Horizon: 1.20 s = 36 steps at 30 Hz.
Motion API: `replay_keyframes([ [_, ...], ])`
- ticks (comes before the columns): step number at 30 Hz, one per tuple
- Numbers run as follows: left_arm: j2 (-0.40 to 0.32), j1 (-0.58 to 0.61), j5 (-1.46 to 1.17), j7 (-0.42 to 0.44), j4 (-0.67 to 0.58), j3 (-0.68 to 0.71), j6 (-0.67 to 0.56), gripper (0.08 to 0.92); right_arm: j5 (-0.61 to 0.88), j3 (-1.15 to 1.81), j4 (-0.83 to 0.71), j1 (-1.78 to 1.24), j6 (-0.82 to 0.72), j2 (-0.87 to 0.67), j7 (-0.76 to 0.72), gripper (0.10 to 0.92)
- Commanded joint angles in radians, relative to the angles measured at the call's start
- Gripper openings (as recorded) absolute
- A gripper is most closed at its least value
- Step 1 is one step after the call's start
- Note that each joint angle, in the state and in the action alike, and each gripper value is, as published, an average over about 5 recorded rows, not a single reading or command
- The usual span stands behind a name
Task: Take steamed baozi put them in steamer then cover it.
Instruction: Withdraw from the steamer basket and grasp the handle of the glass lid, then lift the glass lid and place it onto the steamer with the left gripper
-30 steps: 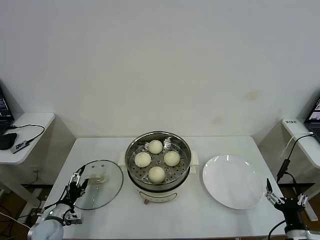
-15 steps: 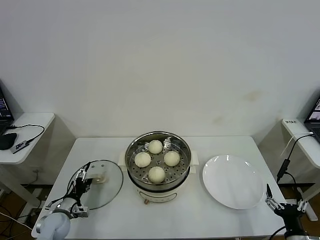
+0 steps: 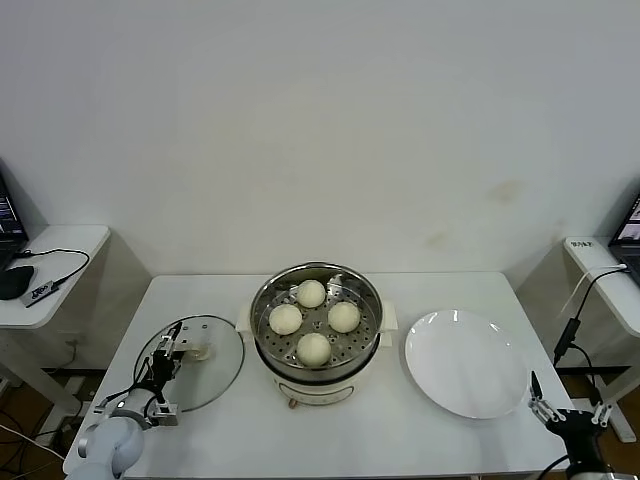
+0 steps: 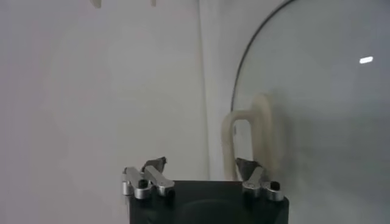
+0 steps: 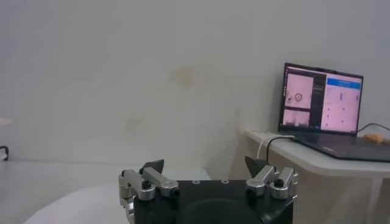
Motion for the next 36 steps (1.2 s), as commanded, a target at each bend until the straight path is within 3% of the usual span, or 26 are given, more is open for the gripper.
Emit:
replay_keyframes([
  [1,-0.001,-0.02,0.003,0.009,0.024,0.006,-0.001,0.611,-0.004,-0.006,-0.005,-0.001,0.0,0.002,-0.001,0.823],
  [11,-0.012,-0.03,0.006,0.002,0.055,0.008,-0.002,0.325,-0.013,-0.014,-0.015,-0.002,0.004,0.006,-0.003,0.823],
  [18,-0.025,-0.02,0.001,-0.069,0.062,-0.005,-0.014,0.159,-0.018,-0.013,-0.02,-0.002,0.006,0.007,-0.004,0.823],
  [27,-0.046,0.061,0.03,-0.185,-0.087,-0.061,-0.01,0.153,-0.029,-0.02,-0.017,-0.005,0.012,0.009,-0.006,0.823],
  [36,-0.032,0.136,0.01,-0.188,-0.21,-0.113,0.022,0.147,-0.041,-0.021,-0.008,-0.016,0.022,0.012,-0.01,0.823],
])
